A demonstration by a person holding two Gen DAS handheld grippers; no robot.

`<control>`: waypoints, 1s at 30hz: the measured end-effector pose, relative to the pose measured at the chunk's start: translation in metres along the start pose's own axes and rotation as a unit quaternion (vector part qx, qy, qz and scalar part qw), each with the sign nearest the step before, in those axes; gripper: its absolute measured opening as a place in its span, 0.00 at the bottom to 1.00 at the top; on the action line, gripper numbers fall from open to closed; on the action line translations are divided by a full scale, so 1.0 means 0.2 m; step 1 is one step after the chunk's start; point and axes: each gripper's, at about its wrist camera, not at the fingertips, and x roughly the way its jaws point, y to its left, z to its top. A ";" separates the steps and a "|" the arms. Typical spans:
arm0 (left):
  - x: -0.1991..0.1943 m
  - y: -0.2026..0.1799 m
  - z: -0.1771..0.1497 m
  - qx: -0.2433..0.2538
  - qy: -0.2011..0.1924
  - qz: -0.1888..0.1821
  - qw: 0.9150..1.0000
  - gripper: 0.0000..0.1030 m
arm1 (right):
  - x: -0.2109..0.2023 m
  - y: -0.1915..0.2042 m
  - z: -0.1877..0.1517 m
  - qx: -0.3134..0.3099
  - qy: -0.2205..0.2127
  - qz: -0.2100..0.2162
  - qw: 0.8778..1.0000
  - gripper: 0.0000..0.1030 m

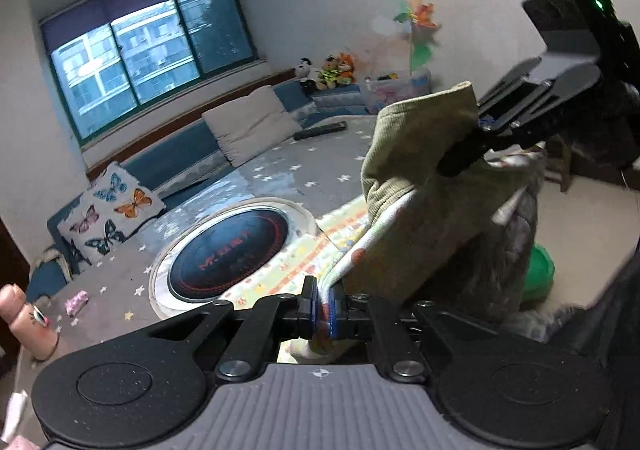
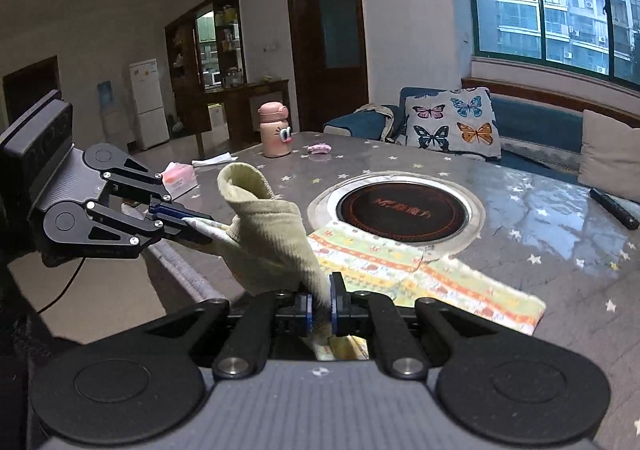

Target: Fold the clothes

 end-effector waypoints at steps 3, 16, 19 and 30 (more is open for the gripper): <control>0.08 0.07 0.03 -0.026 -0.001 0.001 1.000 0.06 | 0.08 -0.06 0.08 -0.002 -0.004 -0.002 1.000 0.07; 0.69 0.39 0.02 -0.117 0.084 0.013 0.990 0.06 | 0.72 -0.45 0.23 0.043 0.055 -0.029 0.997 0.07; 0.82 0.45 -0.04 -0.147 0.104 0.011 0.984 0.06 | 0.87 -0.51 0.16 0.062 0.060 -0.046 0.995 0.08; 0.86 0.47 -0.07 -0.175 0.109 0.015 0.978 0.11 | 0.75 -0.59 -0.03 0.127 0.026 -0.112 0.985 0.19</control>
